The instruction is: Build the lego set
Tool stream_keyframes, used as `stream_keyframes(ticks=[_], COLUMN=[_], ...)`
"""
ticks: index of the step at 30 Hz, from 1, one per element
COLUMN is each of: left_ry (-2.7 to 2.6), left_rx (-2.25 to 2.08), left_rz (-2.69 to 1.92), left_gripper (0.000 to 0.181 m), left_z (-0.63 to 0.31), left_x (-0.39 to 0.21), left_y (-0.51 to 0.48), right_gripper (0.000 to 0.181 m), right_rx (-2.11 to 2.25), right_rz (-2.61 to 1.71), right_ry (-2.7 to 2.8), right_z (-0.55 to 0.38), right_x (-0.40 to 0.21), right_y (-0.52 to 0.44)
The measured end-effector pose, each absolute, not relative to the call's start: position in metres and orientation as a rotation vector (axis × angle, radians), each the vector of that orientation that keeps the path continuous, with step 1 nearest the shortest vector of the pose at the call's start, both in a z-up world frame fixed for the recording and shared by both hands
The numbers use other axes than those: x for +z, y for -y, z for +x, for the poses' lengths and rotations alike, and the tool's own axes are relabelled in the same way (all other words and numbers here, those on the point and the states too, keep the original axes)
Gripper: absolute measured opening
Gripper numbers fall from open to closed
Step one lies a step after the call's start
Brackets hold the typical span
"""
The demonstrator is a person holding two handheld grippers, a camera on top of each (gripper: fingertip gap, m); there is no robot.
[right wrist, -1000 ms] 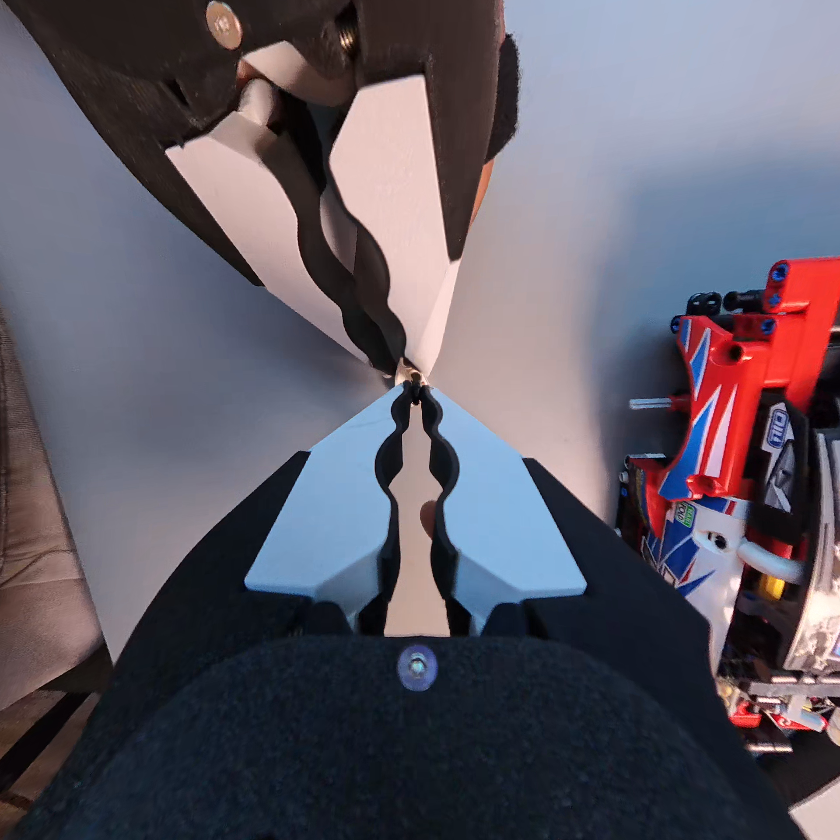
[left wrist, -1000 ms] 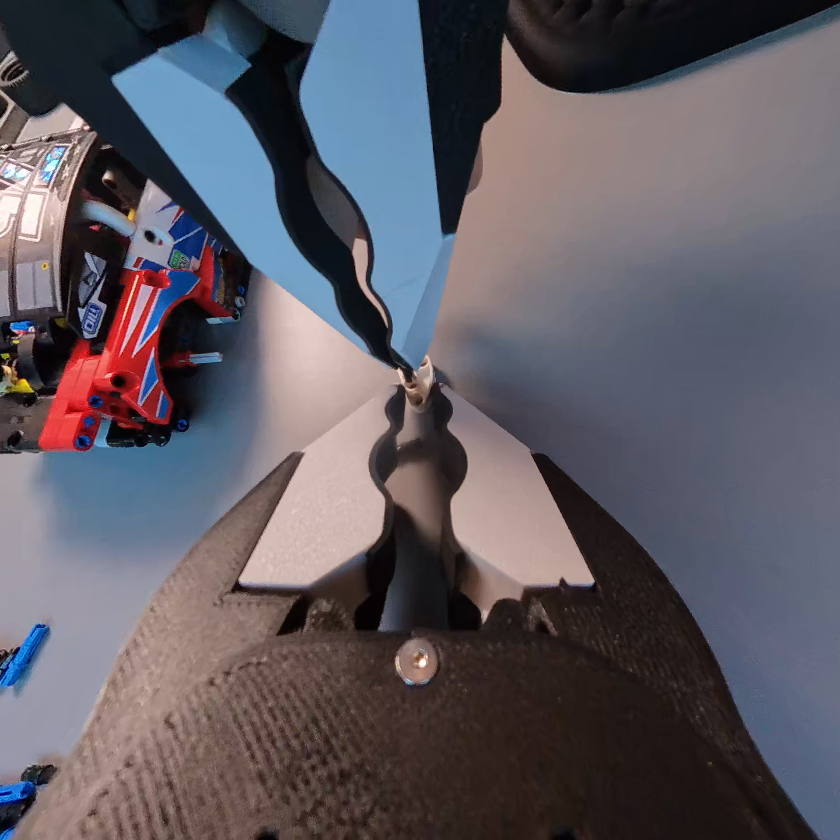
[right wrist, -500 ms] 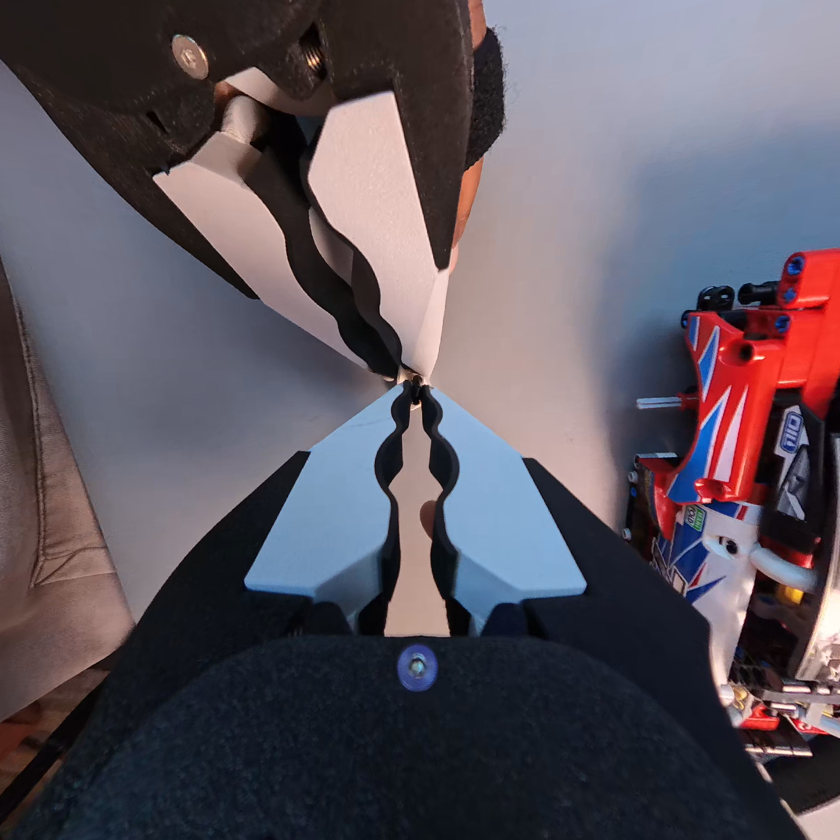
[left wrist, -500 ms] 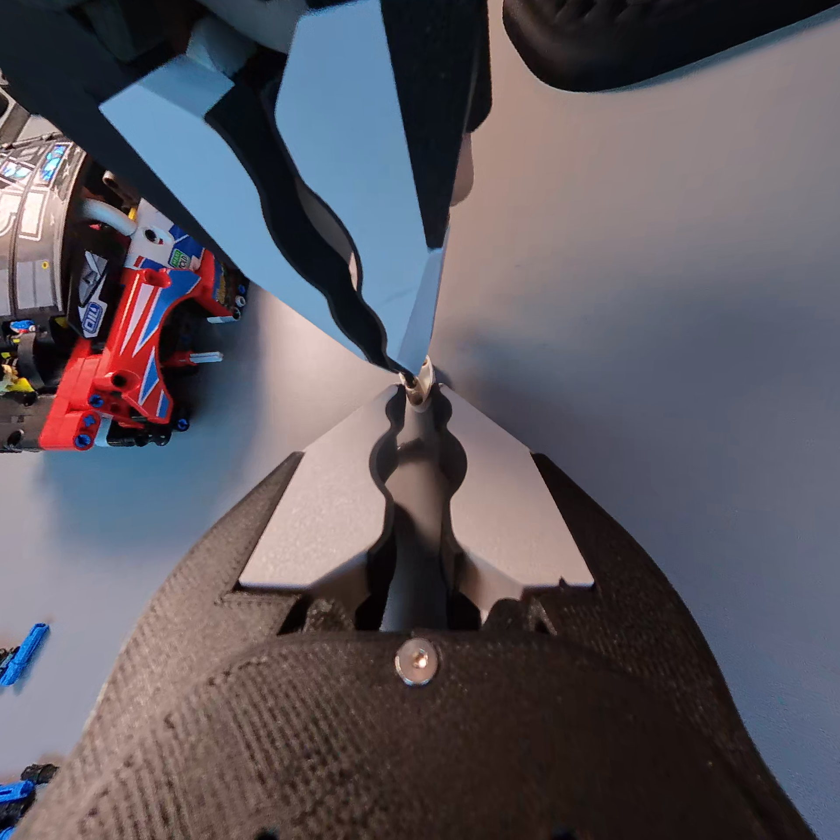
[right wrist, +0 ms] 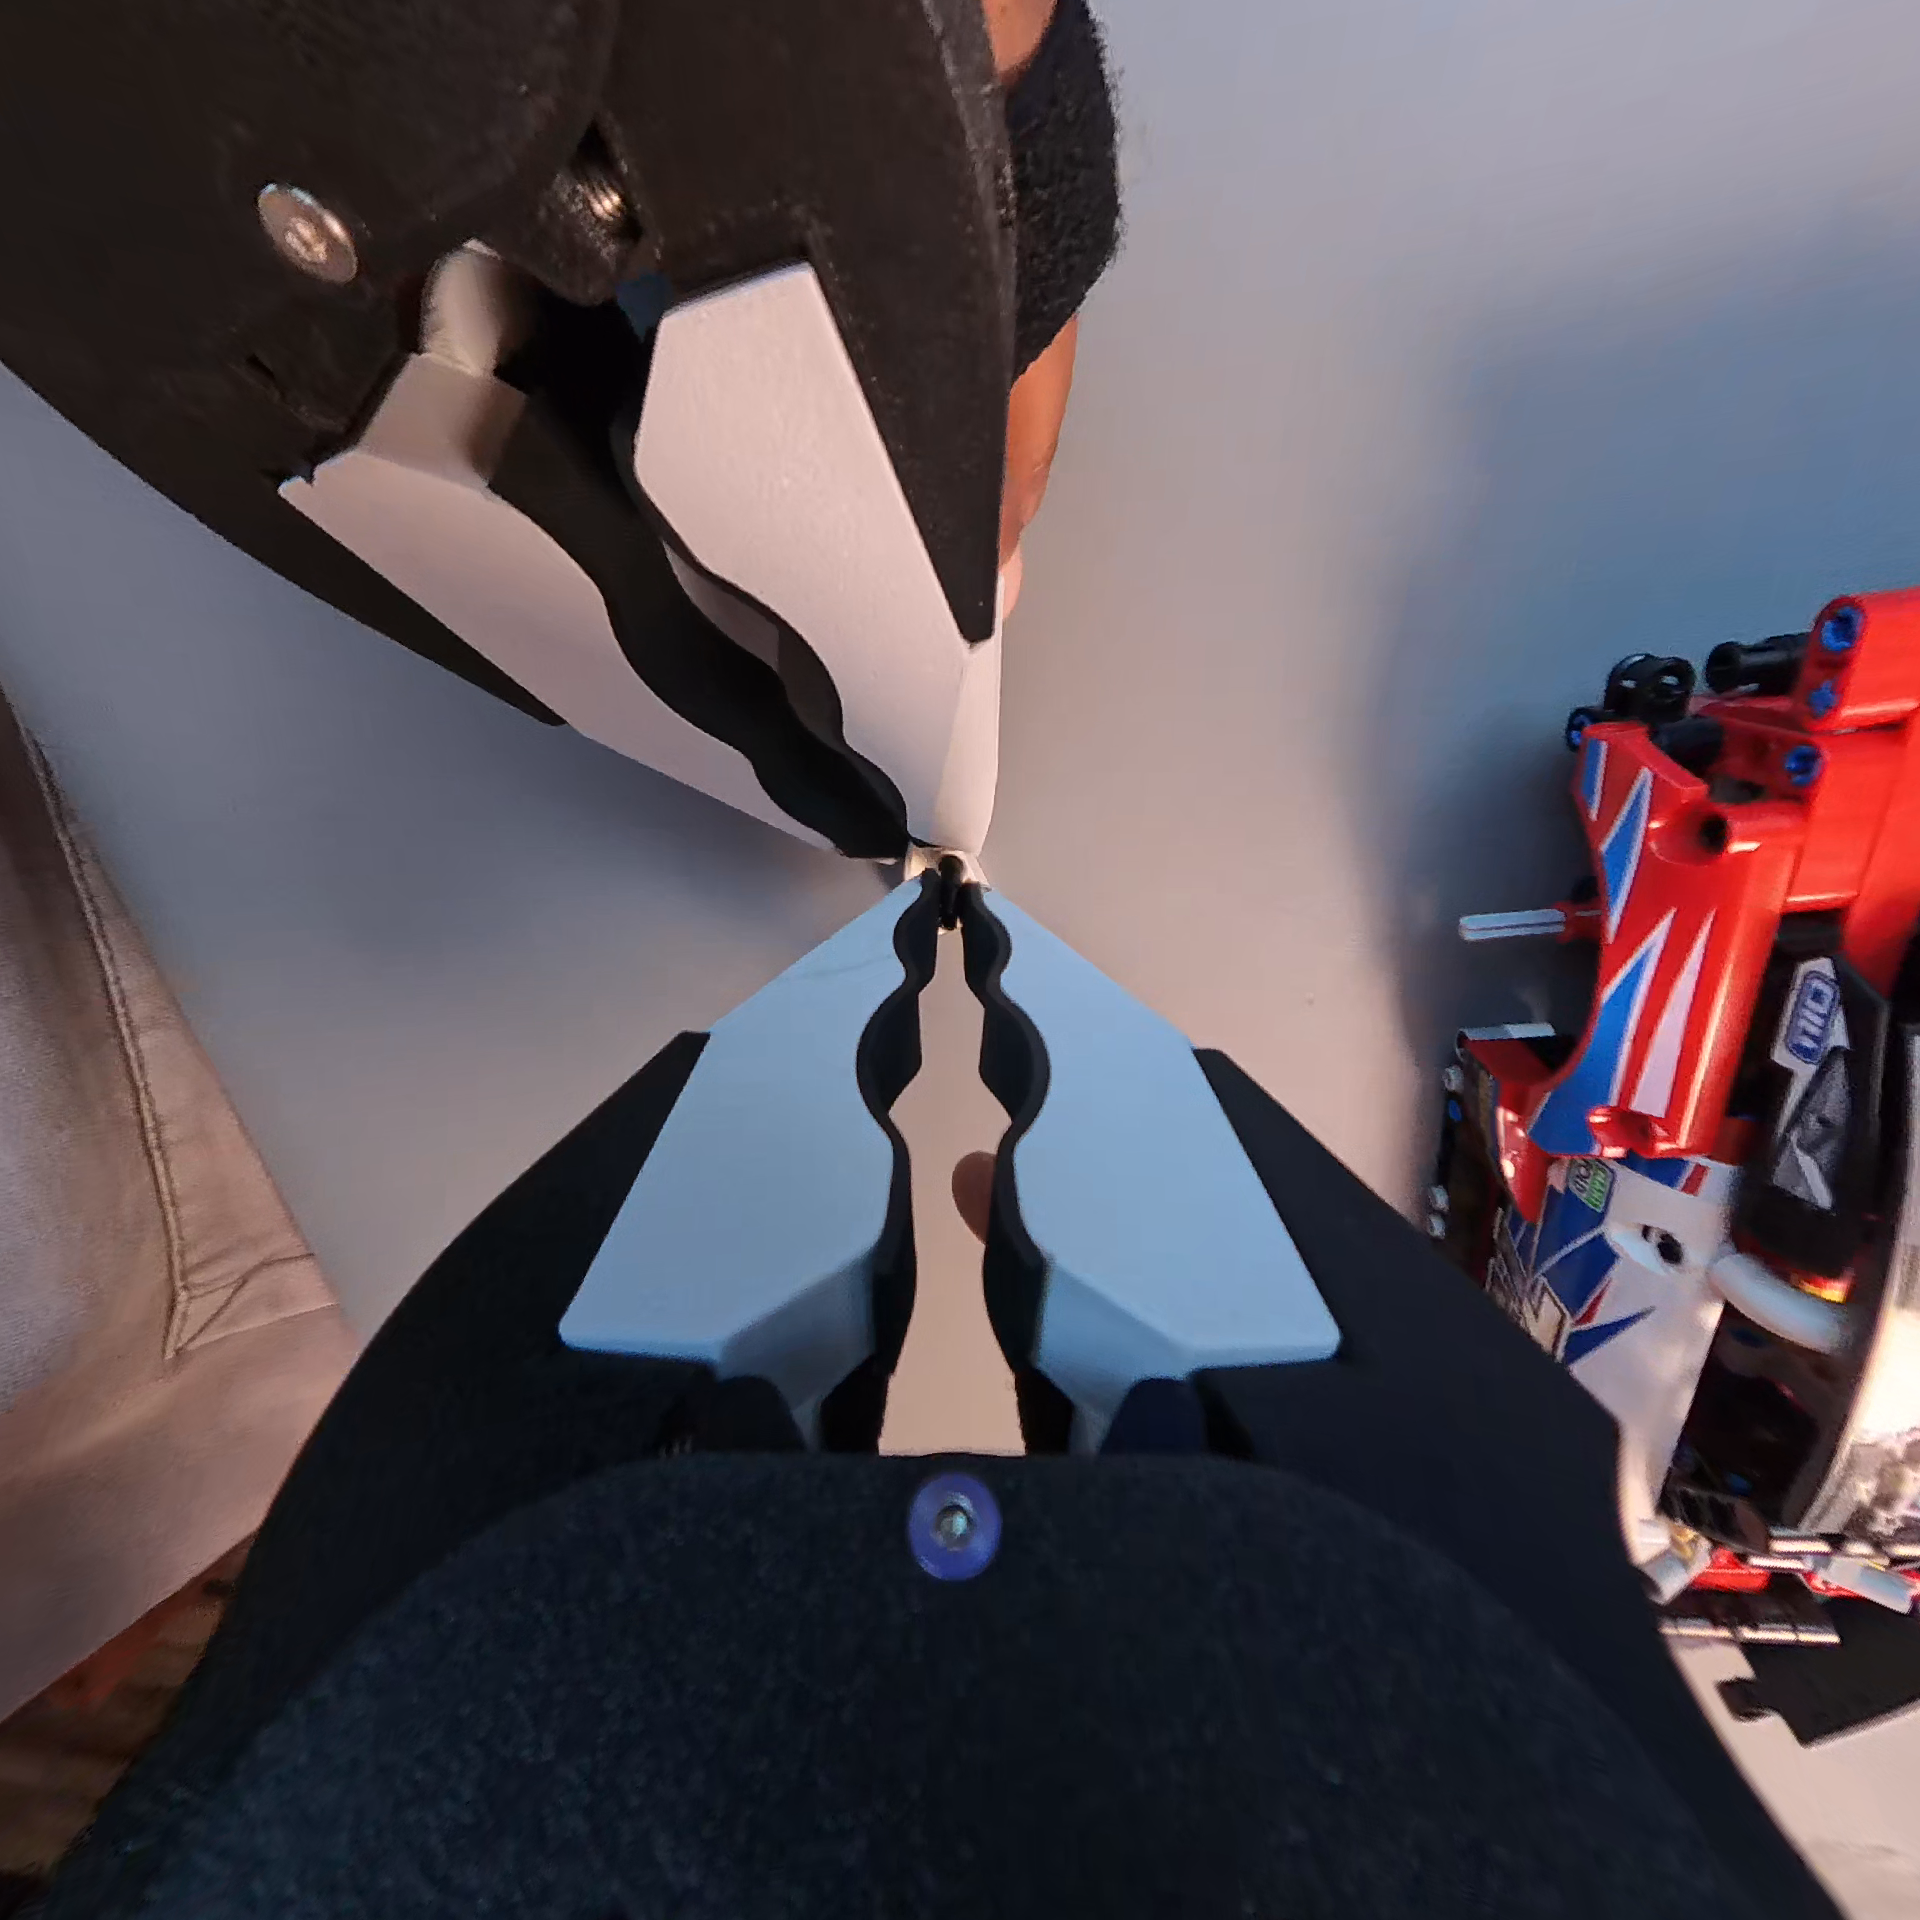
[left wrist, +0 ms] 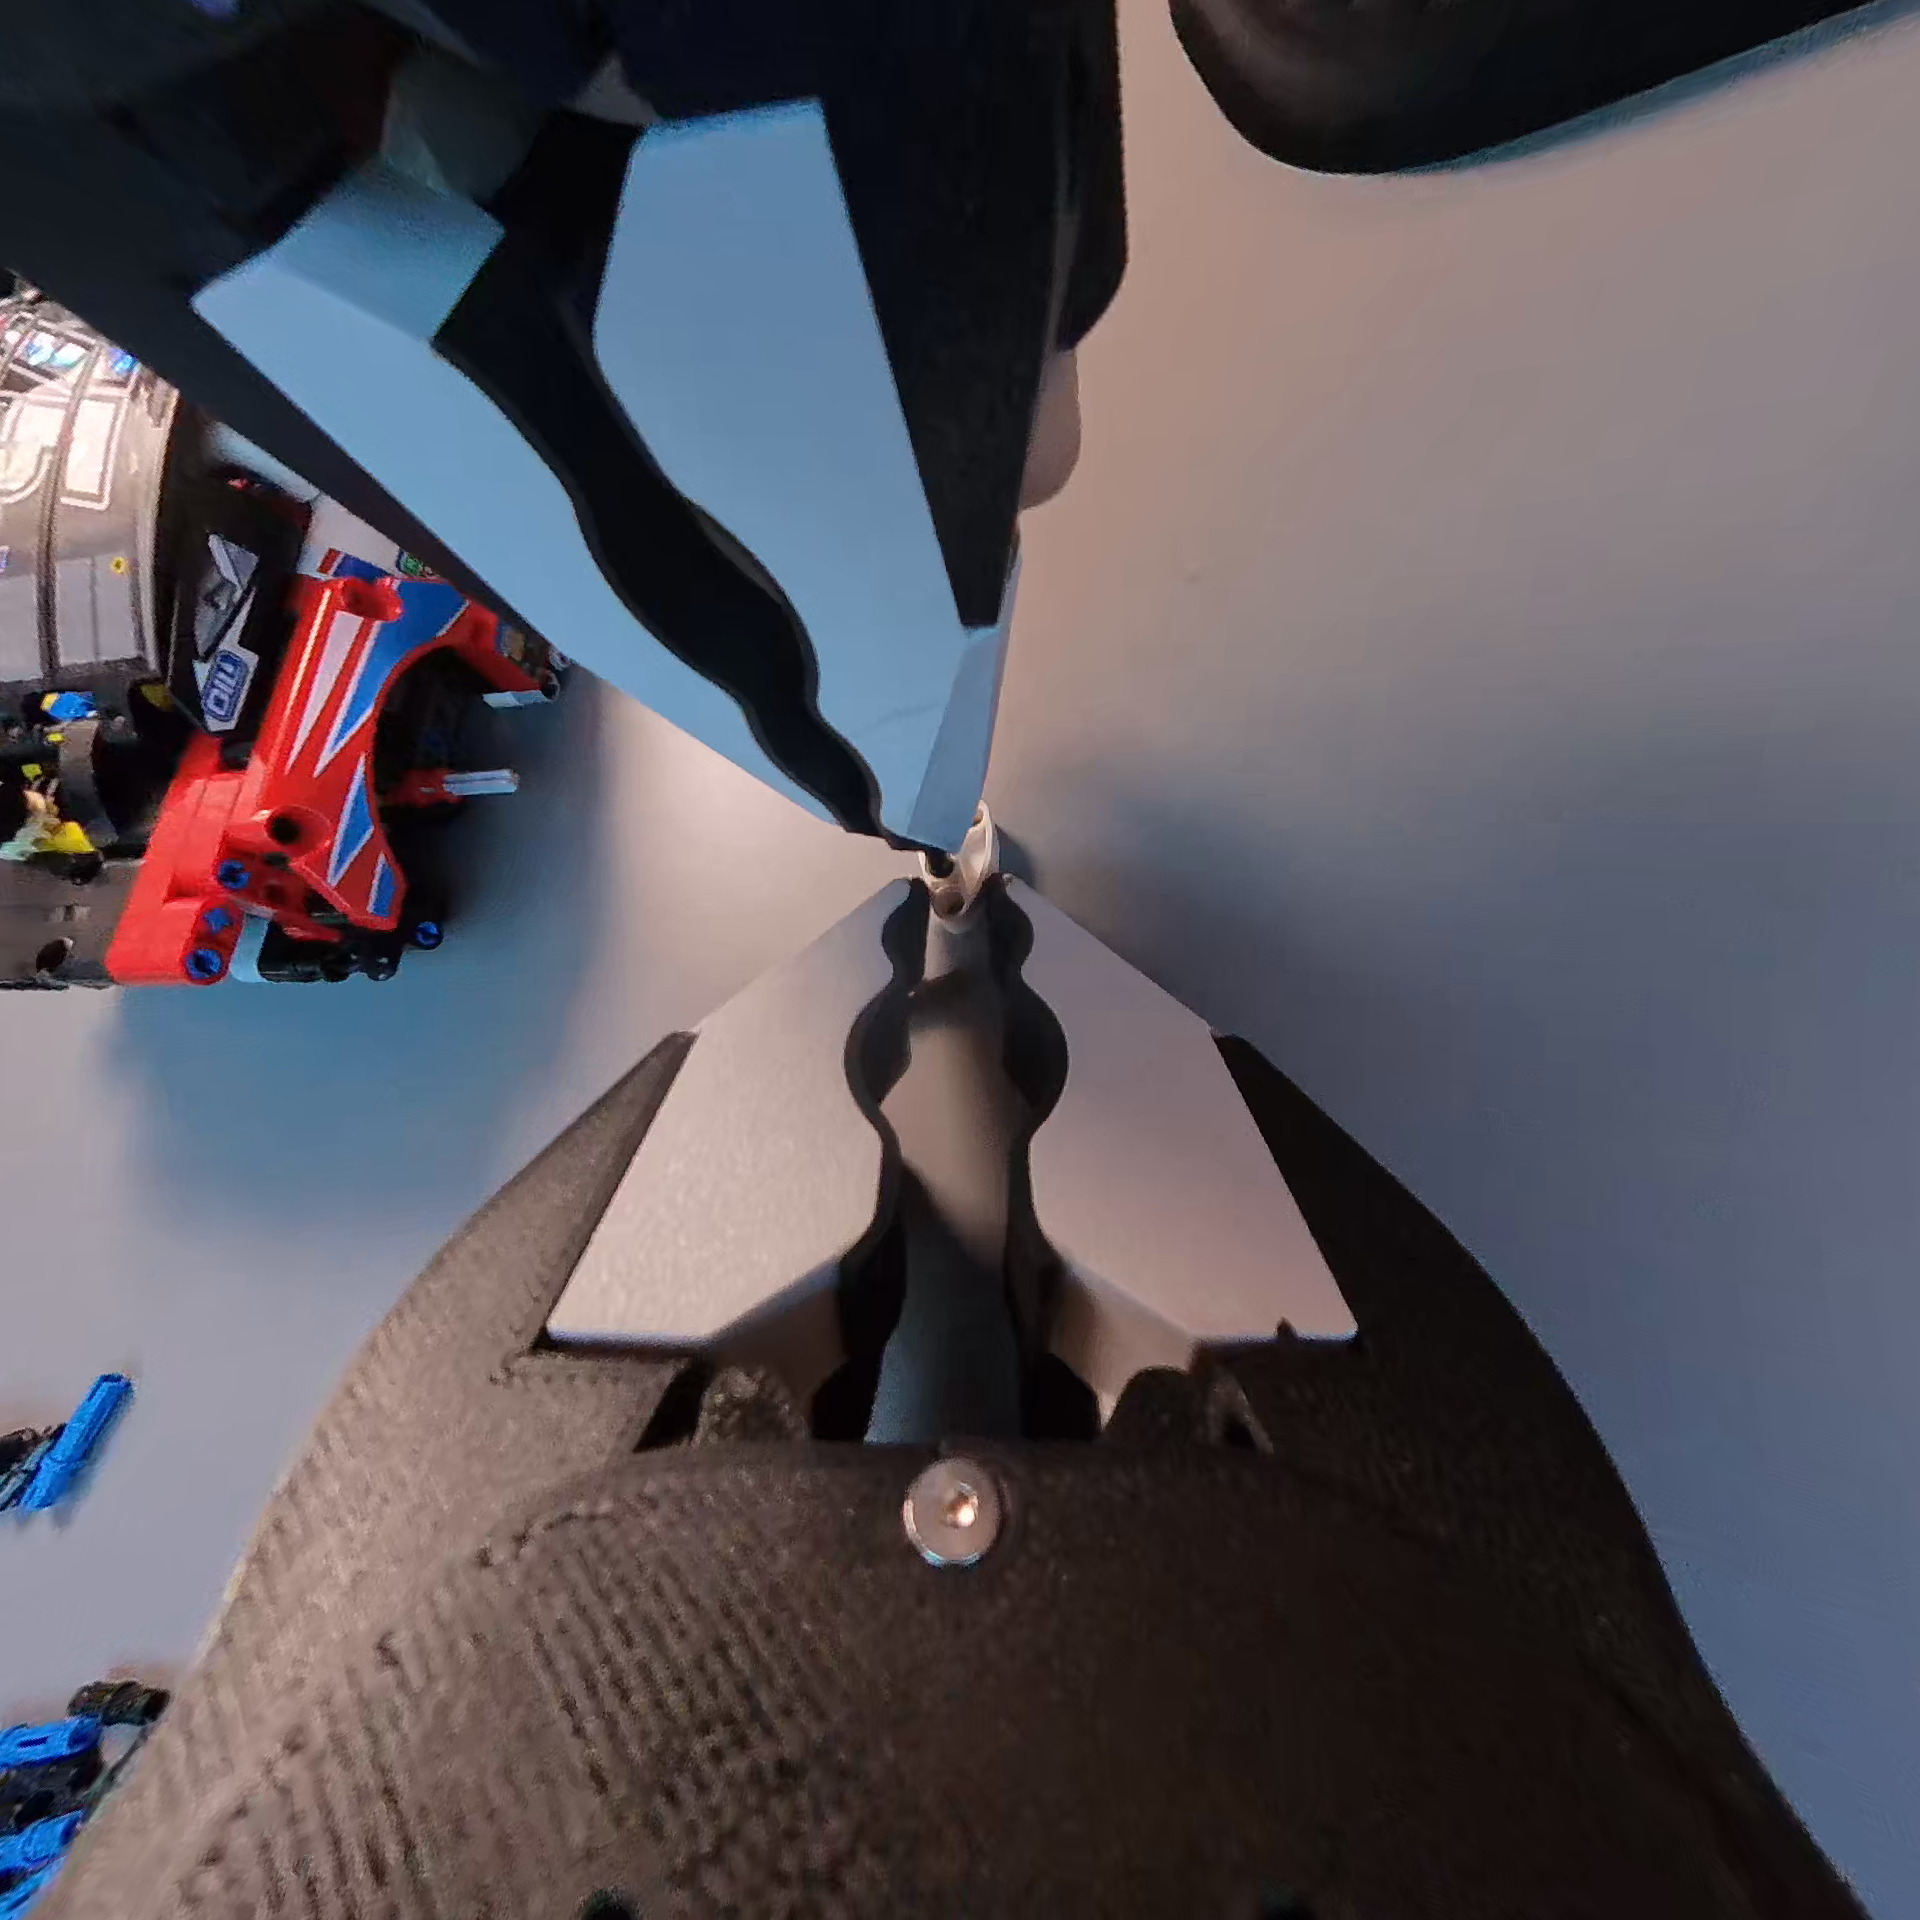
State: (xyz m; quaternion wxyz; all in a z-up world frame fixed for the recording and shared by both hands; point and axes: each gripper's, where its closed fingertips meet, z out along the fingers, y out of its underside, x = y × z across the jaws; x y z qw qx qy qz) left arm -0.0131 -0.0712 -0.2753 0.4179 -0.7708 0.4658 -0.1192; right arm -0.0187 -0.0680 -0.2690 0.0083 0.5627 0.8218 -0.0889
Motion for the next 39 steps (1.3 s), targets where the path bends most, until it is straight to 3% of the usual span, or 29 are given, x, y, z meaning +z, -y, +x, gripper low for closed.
stream_keyframes(ticks=[39], left_ry=[-1.190], left_rx=[-0.282], left_rz=[-1.923], left_gripper=[0.008], left_z=[-0.0129], left_x=[-0.2758], left_y=[0.0698], right_gripper=[0.000], right_rx=[-0.153], right_rz=[1.724], right_ry=[-2.513], right_z=[-0.0146], right_x=[-0.2715], right_y=[0.0662])
